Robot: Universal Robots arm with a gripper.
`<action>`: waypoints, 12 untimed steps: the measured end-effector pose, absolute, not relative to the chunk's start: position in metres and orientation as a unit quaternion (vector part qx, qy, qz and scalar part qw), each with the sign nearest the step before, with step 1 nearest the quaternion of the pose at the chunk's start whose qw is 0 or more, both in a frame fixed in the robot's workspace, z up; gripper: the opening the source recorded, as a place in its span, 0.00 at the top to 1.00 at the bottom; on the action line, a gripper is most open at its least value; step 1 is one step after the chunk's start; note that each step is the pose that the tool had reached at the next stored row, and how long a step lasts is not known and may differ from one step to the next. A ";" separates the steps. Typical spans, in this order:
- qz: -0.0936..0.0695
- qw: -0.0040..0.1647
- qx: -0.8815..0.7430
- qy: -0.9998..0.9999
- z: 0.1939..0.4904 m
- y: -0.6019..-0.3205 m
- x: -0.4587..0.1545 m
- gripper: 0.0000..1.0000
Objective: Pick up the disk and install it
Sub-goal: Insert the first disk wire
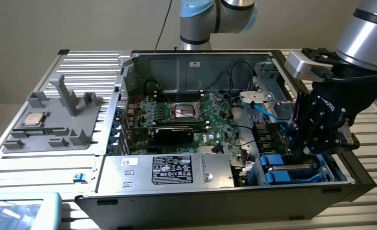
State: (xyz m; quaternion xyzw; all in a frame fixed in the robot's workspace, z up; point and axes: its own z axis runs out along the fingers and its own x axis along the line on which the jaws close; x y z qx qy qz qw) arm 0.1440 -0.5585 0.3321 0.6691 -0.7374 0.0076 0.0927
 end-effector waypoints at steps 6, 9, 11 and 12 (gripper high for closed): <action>0.008 0.094 0.669 -0.738 0.354 -0.559 0.148 0.69; 0.010 0.095 0.668 -0.738 0.367 -0.559 0.152 0.69; 0.013 0.098 0.668 -0.738 0.374 -0.559 0.153 0.69; 0.014 0.099 0.668 -0.738 0.377 -0.559 0.153 0.69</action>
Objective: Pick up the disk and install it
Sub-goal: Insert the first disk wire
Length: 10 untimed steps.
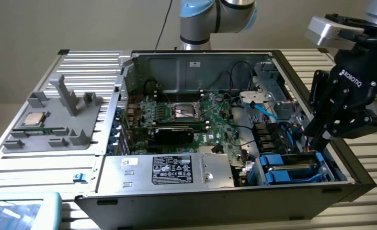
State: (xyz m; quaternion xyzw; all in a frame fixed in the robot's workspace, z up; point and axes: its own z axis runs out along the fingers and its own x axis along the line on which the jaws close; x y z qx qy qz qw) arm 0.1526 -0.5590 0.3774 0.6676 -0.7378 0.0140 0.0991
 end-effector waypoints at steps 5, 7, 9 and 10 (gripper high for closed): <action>0.018 0.102 0.667 -0.738 0.392 -0.558 0.151 0.69; 0.018 0.103 0.667 -0.738 0.394 -0.557 0.148 0.69; 0.018 0.103 0.667 -0.738 0.394 -0.556 0.144 0.69; 0.019 0.103 0.667 -0.738 0.394 -0.555 0.142 0.69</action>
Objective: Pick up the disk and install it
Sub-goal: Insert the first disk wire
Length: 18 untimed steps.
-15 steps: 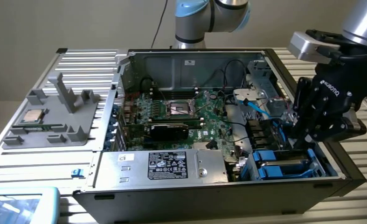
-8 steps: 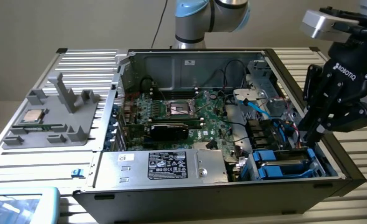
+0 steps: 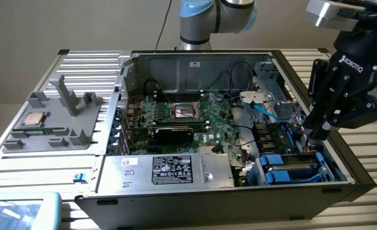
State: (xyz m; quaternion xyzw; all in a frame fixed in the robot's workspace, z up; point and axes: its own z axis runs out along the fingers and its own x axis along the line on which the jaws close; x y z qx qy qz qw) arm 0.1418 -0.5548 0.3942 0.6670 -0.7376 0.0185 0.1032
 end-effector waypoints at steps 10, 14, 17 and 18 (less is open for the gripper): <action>0.022 0.106 0.667 -0.738 0.394 -0.544 0.137 0.69; 0.021 0.106 0.667 -0.737 0.394 -0.544 0.137 0.69; 0.021 0.107 0.667 -0.737 0.394 -0.544 0.137 0.69; 0.021 0.107 0.667 -0.737 0.394 -0.544 0.137 0.69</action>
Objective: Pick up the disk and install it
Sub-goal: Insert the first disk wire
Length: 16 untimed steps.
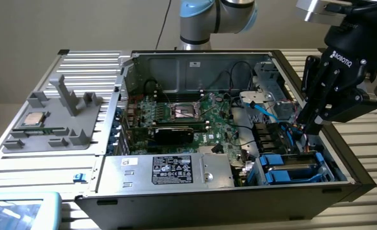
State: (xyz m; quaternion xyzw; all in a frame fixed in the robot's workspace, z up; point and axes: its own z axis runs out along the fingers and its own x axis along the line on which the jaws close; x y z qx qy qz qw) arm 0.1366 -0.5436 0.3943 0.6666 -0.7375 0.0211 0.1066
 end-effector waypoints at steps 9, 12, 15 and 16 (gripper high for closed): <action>0.028 0.115 0.665 -0.737 0.392 -0.539 0.133 0.69; 0.029 0.118 0.665 -0.736 0.390 -0.536 0.133 0.69; 0.028 0.119 0.666 -0.736 0.390 -0.536 0.132 0.69; 0.028 0.119 0.665 -0.736 0.389 -0.536 0.132 0.69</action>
